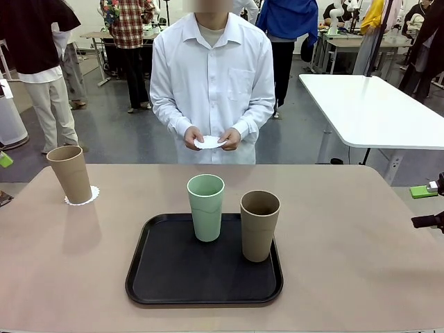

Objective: Place coasters on the table and set cups on them.
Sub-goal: Pick up one Reusable plastic cup and place it on a coaster set by the human, then take one Reusable plastic cup from the Flat Tray and place it on a coaster set by the human.

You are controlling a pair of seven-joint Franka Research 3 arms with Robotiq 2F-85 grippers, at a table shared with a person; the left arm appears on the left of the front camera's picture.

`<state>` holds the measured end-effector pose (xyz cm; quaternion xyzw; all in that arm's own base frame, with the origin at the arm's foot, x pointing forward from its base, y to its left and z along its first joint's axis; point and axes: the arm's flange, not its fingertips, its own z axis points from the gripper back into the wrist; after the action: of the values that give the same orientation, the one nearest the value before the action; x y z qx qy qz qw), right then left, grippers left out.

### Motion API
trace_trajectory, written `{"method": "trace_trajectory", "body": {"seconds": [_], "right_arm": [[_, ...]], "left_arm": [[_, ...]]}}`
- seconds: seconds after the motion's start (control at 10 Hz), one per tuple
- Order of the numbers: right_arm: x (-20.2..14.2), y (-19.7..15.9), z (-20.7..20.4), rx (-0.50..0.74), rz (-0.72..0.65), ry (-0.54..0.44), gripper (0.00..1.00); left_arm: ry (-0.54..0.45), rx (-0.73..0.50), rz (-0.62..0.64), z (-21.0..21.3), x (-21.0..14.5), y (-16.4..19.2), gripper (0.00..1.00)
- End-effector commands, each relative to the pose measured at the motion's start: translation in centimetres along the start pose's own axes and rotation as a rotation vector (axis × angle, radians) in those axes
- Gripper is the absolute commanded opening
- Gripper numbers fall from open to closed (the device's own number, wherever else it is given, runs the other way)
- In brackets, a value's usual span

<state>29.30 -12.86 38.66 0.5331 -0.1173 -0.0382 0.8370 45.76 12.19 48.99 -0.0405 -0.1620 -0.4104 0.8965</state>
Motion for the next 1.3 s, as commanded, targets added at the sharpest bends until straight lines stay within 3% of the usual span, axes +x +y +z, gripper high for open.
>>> {"method": "trace_trajectory", "body": {"seconds": [0.0, 0.8, 0.9, 1.0, 1.2], "right_arm": [[0.1, 0.0, 0.0, 0.015, 0.003, -0.005, 1.0], [0.1, 0.0, 0.0, 0.015, 0.003, -0.005, 1.0], [0.1, 0.0, 0.0, 0.015, 0.003, -0.005, 1.0], [0.1, 0.0, 0.0, 0.015, 0.003, -0.005, 1.0], [0.1, 0.0, 0.0, 0.015, 0.003, -0.005, 1.0]], "left_arm": [[0.001, 0.003, -0.015, 0.0, 0.0, 0.0, 1.0], [-0.002, -0.002, -0.002, 0.0, 0.1, 0.0, 1.0], [0.084, 0.066, 0.097, -0.1, -0.4, -1.1, 1.0], [0.173, 0.066, 0.304, -0.3, -0.7, -2.0, 1.0], [0.262, -0.024, 0.501, -0.8, -3.8, -6.6, 1.0]]}}
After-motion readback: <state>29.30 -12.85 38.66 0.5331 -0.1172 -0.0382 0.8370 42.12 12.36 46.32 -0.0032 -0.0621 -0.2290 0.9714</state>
